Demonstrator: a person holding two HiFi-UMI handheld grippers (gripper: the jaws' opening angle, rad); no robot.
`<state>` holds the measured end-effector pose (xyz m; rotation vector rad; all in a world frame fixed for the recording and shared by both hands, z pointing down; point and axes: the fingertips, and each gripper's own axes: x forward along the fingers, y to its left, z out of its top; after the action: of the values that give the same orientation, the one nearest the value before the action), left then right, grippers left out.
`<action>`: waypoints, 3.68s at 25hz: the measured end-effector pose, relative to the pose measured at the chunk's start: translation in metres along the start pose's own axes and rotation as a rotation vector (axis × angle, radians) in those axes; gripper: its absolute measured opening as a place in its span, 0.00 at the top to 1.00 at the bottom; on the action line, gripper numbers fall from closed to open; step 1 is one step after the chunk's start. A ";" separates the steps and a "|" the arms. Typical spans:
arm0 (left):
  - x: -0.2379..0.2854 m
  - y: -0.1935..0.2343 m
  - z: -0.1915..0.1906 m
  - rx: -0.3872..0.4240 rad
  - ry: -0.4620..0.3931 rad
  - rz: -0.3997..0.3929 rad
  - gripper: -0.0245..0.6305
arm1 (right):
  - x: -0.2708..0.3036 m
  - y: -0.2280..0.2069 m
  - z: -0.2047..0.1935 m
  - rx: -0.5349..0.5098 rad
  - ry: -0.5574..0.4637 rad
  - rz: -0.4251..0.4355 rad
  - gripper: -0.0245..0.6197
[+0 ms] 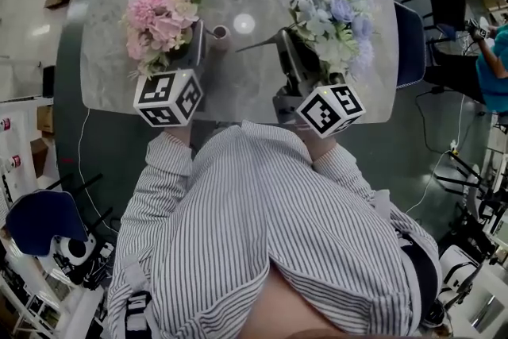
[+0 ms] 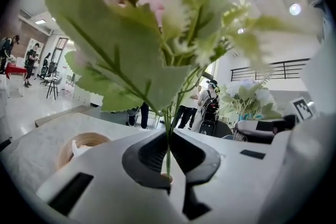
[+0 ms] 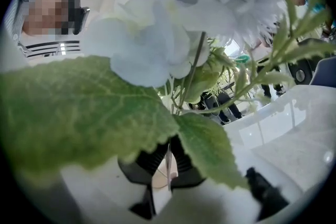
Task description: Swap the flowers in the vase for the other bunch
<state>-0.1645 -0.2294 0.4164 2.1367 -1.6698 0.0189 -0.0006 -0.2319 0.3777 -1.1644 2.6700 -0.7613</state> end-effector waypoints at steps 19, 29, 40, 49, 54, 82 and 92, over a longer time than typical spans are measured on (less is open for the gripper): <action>-0.048 0.006 0.018 -0.015 -0.095 0.065 0.92 | 0.018 0.038 0.021 -0.113 0.002 0.125 0.92; -0.070 0.035 0.005 -0.060 -0.095 0.112 0.92 | 0.048 0.044 0.017 -0.146 0.013 0.123 0.92; -0.085 0.053 0.018 -0.058 -0.172 0.093 0.92 | 0.082 0.043 -0.006 -0.202 0.073 0.104 0.92; -0.080 0.041 0.009 -0.083 -0.154 0.099 0.92 | 0.082 0.033 -0.005 -0.239 0.108 0.095 0.92; -0.076 0.037 0.005 -0.091 -0.143 0.108 0.92 | 0.086 0.028 -0.011 -0.237 0.136 0.099 0.92; -0.065 0.050 -0.022 -0.141 -0.076 0.144 0.92 | 0.113 0.007 -0.081 -0.244 0.315 0.109 0.92; -0.067 0.049 -0.034 -0.165 -0.060 0.138 0.92 | 0.112 0.001 -0.102 -0.250 0.369 0.105 0.92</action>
<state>-0.2200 -0.1653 0.4456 1.9163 -1.7844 -0.1385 -0.1106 -0.2714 0.4739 -1.0040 3.1804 -0.6991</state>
